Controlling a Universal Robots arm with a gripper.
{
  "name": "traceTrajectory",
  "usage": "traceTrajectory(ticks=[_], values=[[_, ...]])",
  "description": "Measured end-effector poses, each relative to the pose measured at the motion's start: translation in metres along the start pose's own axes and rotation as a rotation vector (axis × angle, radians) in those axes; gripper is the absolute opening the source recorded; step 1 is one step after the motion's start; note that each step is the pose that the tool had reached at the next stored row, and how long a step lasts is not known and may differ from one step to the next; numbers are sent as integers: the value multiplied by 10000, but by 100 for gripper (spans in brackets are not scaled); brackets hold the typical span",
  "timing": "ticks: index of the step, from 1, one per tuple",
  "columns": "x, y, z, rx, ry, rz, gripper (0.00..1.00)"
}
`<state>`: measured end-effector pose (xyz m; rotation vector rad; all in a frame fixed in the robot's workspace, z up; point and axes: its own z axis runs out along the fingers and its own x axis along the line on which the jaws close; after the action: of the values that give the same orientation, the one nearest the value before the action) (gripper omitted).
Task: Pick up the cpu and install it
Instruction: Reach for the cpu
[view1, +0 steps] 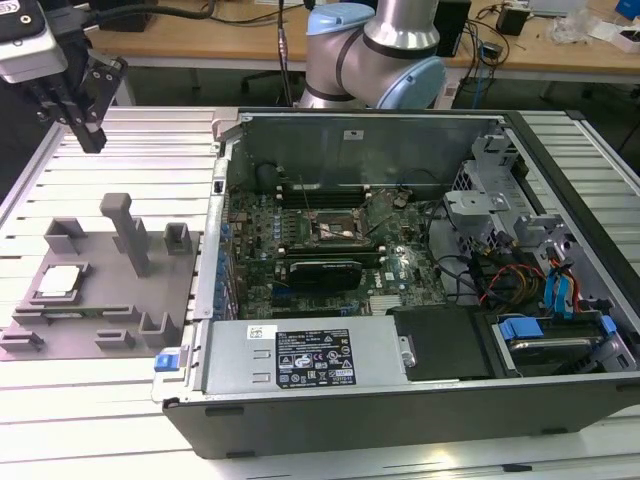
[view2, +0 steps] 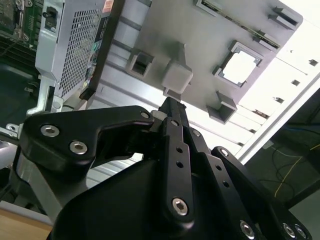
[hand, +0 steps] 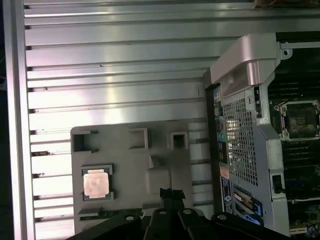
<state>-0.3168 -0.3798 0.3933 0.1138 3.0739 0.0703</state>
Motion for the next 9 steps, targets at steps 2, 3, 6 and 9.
traceTrajectory(ticks=[2,3,6,9], values=[[26,2,-2,0,-1,0,11],[41,4,-2,0,-3,1,11],[84,8,-5,0,-6,0,11],[118,12,-6,-1,-9,-1,11]])
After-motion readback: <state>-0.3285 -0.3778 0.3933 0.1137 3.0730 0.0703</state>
